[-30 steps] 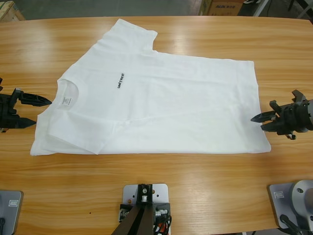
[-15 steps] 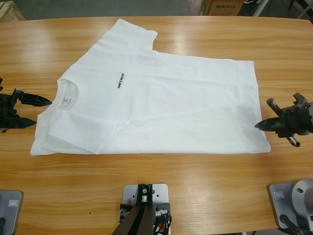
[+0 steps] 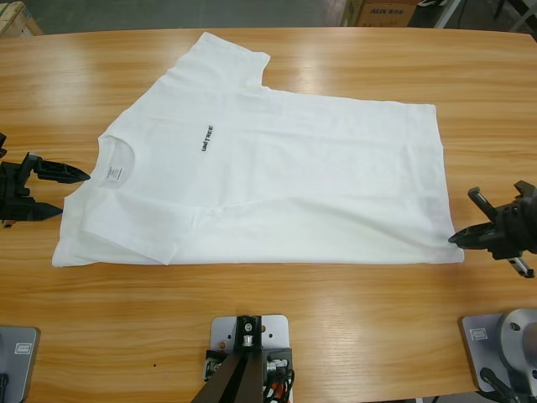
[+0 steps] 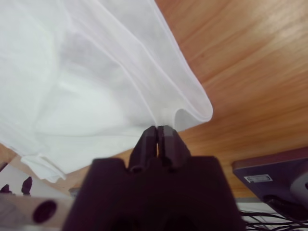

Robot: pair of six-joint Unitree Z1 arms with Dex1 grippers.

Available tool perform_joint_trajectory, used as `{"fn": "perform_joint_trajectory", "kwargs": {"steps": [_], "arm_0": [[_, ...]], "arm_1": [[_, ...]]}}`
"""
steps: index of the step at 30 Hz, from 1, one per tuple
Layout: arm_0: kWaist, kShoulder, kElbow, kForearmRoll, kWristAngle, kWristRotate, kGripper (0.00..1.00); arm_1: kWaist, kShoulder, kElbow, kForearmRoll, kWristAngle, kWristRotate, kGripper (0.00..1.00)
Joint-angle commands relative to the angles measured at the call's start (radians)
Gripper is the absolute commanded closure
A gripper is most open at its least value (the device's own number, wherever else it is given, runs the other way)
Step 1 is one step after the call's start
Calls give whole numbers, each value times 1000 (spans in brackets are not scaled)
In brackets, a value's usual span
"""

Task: Fold clothes

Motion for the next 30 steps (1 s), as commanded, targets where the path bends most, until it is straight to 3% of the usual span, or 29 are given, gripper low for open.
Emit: {"fn": "perform_joint_trajectory", "kwargs": {"steps": [1,2,3,4,5,14,20,25,30], "arm_0": [[-8,51,-3,-12,-22,19,69],[-8,52,-3,-12,-22,20,69],[-8,52,-3,-12,-23,20,69],[-8,51,-3,-12,-23,20,69],[-8,50,-3,-12,-23,20,69],[-8,18,-43,-11,-32,57,70],[-4,82,-311,86,-62,202,72],[41,272,-486,108,-183,251,73],[79,439,-613,156,-203,294,78]], "arm_1": [[10,0,-11,-1,-30,0,1000],[10,1,-11,-4,-31,1,787],[10,1,-12,-5,-32,1,249],[10,0,-12,-7,-35,-7,61],[10,0,-14,-14,-37,-29,4],[10,-21,-97,-74,-34,-206,0],[9,81,-200,-180,103,-363,0],[-59,80,-249,-181,144,-412,0],[-88,79,-258,-180,176,-440,4]]}}
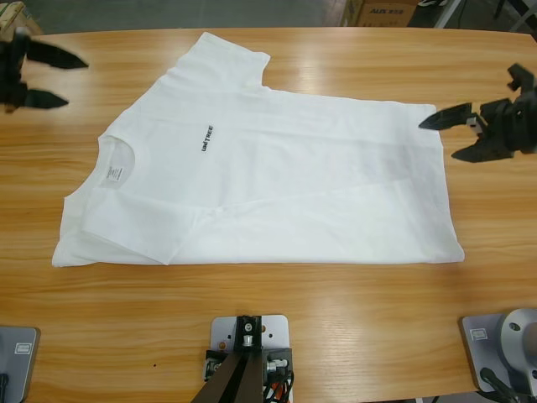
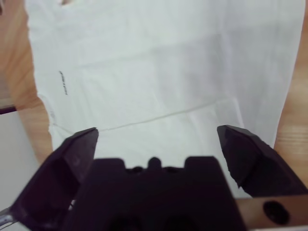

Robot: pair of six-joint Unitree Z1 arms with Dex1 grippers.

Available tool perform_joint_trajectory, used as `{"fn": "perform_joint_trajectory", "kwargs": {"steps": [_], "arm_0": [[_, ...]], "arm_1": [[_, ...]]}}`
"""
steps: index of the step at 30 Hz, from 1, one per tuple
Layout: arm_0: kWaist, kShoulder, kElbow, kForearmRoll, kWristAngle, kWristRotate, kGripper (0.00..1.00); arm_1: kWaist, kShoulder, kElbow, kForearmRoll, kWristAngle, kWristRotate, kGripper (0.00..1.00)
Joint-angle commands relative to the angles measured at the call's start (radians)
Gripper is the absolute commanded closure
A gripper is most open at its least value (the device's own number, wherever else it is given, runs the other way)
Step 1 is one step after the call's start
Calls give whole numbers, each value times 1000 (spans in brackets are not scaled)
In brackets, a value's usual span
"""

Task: Fold clothes

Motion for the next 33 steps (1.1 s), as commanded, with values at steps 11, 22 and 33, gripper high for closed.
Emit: {"fn": "perform_joint_trajectory", "kwargs": {"steps": [11,22,33], "arm_0": [[84,595,-645,363,-80,283,87],[46,936,-1170,712,-128,362,91],[24,1025,-1411,883,-81,396,220]], "arm_1": [[-55,23,-32,-10,81,-97,4],[-80,36,-35,-16,124,-132,4],[-81,39,-34,-23,136,-141,4]]}}
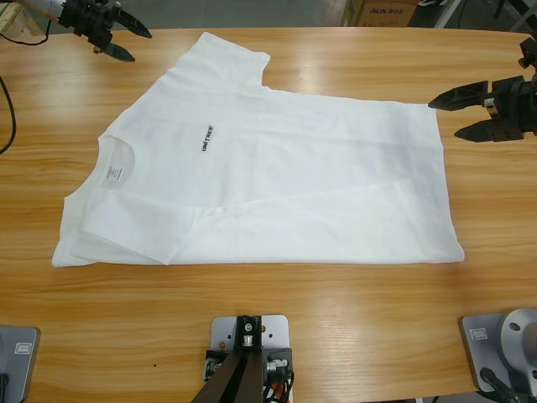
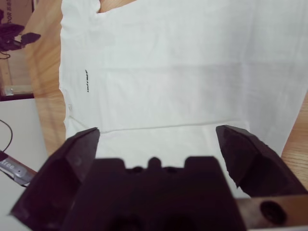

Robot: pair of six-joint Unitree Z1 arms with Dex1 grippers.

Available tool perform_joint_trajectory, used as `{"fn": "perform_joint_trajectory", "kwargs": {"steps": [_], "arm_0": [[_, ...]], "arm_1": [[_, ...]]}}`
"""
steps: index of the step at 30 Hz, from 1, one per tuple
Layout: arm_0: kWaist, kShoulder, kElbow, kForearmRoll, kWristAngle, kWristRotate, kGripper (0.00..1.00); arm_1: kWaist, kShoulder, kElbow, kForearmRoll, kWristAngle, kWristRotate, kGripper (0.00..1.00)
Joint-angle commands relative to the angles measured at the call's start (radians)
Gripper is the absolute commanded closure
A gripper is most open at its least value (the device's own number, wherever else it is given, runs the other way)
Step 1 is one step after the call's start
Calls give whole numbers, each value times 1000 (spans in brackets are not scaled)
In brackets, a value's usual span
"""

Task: Fold clothes

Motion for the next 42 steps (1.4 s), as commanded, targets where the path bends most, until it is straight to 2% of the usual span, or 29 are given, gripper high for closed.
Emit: {"fn": "perform_joint_trajectory", "kwargs": {"steps": [1,3,6,9,11,15,17,20,23,29,31,39,42], "arm_0": [[-30,104,-101,104,49,32,217],[-58,94,-148,177,107,81,216],[-148,15,-156,242,257,118,216],[-244,-95,-63,250,411,113,216],[-260,-169,97,201,453,110,211],[-240,-416,550,-55,529,77,203],[-242,-493,695,-111,548,66,192],[-276,-547,824,-122,595,23,147],[-326,-607,920,-145,608,-56,147],[-540,-649,1018,-173,655,-273,147],[-585,-651,1062,-198,664,-337,147],[-602,-673,1274,-328,660,-448,147],[-611,-666,1300,-367,662,-468,147]], "arm_1": [[-15,37,-1,-20,18,-14,4],[-15,37,0,-22,19,-15,4],[-15,34,3,-24,19,-18,4],[-15,20,10,-34,25,-17,4],[-15,-2,16,-38,29,-17,4],[-15,-54,47,-40,39,-16,4],[-15,-77,70,-47,44,-15,2],[-15,-103,96,-61,53,-7,0],[-16,-134,106,-63,64,6,0],[-15,-228,148,-63,93,37,1],[-15,-257,165,-62,101,46,0],[-13,-244,172,-48,141,61,0],[-12,-239,162,-48,152,61,0]]}}
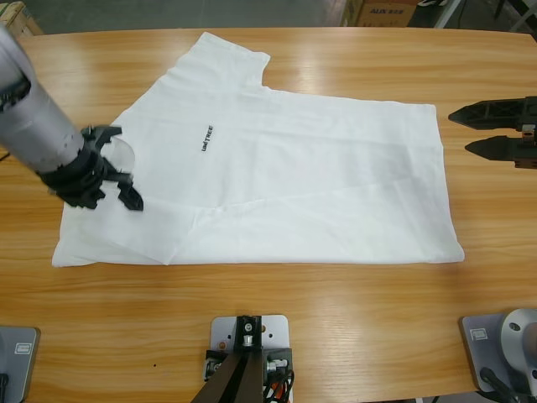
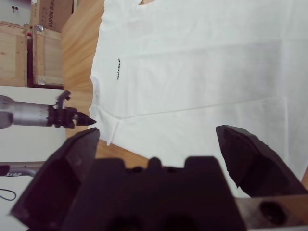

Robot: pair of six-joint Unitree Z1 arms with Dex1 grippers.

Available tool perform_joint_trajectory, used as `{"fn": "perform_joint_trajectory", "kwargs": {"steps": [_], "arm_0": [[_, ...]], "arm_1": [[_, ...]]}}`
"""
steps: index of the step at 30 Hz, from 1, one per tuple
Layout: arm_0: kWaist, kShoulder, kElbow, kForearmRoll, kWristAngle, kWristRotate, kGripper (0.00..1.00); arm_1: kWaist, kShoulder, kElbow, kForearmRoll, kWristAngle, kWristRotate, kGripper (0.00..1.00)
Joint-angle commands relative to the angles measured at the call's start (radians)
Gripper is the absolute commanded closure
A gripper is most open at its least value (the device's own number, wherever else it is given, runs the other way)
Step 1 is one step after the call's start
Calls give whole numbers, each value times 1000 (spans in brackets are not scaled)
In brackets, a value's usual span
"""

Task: Fold clothes

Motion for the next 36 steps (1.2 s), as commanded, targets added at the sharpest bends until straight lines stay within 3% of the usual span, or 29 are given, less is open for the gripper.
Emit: {"fn": "perform_joint_trajectory", "kwargs": {"steps": [1,11,18,24,36], "arm_0": [[-21,-7,134,-112,15,-63,147],[-58,22,192,-169,21,-122,148],[-144,17,286,-206,6,-225,151],[-160,-53,397,-261,-5,-287,151],[-160,-104,391,-281,-5,-288,151]], "arm_1": [[-9,10,13,5,49,13,0],[-8,38,-22,7,68,13,0],[-8,61,-66,19,78,21,0],[-8,69,-75,19,83,24,0],[-6,89,-78,18,86,24,0]]}}
